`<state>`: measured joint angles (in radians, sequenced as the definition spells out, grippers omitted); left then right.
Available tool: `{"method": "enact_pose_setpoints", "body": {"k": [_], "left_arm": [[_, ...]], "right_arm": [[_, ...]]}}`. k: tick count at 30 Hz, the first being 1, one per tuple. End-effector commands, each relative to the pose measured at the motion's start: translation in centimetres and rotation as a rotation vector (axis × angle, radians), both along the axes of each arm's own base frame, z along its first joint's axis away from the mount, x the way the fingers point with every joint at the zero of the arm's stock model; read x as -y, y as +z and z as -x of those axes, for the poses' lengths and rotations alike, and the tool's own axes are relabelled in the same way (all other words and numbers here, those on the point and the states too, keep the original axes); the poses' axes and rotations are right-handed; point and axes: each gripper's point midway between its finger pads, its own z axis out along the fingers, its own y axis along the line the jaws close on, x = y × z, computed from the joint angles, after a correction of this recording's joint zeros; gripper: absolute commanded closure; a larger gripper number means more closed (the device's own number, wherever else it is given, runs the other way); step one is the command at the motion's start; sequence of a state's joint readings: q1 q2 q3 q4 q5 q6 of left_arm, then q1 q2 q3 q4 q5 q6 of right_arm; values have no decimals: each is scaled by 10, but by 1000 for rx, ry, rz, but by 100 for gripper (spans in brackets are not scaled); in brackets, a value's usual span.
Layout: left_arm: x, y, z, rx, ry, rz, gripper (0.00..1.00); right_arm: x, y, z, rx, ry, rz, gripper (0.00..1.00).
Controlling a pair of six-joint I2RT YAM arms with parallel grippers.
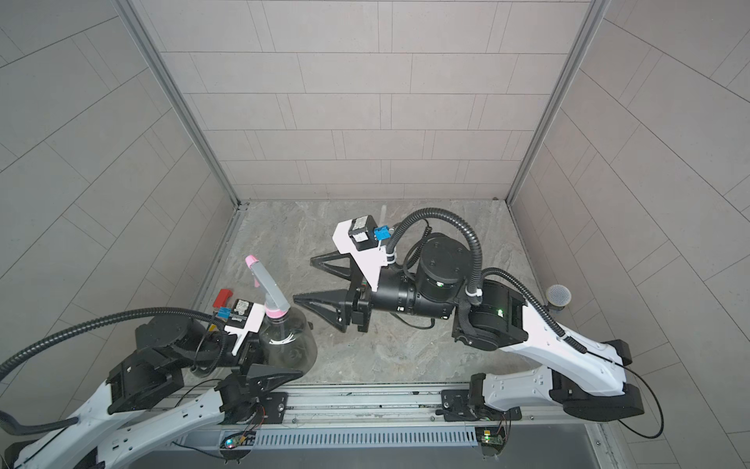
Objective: Attach spray nozzles to spray bottles
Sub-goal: Screw the spray nozzle on the spray bottle.
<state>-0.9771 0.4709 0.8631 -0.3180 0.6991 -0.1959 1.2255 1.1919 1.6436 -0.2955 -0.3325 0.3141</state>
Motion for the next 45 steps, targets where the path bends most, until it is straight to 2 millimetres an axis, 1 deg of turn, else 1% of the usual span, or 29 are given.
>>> {"method": "enact_pose_setpoints", "body": {"k": [1, 5, 8, 9, 15, 18, 23, 26, 28, 31, 34, 35, 37, 40, 45], "left_arm": [[-1, 16, 15, 14, -91, 41, 100], [-2, 16, 15, 15, -82, 39, 100], [-3, 15, 13, 17, -69, 38, 100], [-3, 15, 12, 18, -65, 38, 100], [-2, 13, 3, 24, -8, 29, 100], [-4, 17, -5, 29, 43, 43, 100], [-9, 30, -23, 34, 163, 94, 100], [-15, 33, -42, 55, 281, 105, 100], [-21, 34, -55, 63, 367, 114, 100], [-23, 36, -64, 75, 418, 115, 100], [-18, 31, -69, 71, 428, 75, 100], [-16, 28, -70, 67, 426, 60, 100], [-15, 25, -67, 65, 407, 51, 100], [-17, 23, -59, 66, 379, 48, 100], [-20, 24, -45, 71, 316, 60, 100]], "right_arm": [[-10, 2, 28, -8, 190, -8, 36], [-17, -1, 28, -13, 190, -1, 42], [-21, -5, 29, -5, 180, 19, 43], [-22, -7, 29, -6, 180, 22, 45], [-24, -8, 30, -2, 141, 22, 62], [-26, -16, 32, 18, 105, 47, 68], [-31, -33, 24, 19, -49, 77, 74], [-36, -44, 21, -9, -215, 87, 75], [-40, -54, 19, -29, -366, 113, 74], [-50, -65, 16, -19, -525, 142, 74], [-65, -69, 15, -8, -573, 172, 72], [-67, -68, 15, -4, -580, 176, 70], [-66, -64, 17, 12, -559, 180, 61], [-52, -53, 26, 52, -466, 148, 51], [-14, -35, 46, 118, -289, 68, 32]]}}
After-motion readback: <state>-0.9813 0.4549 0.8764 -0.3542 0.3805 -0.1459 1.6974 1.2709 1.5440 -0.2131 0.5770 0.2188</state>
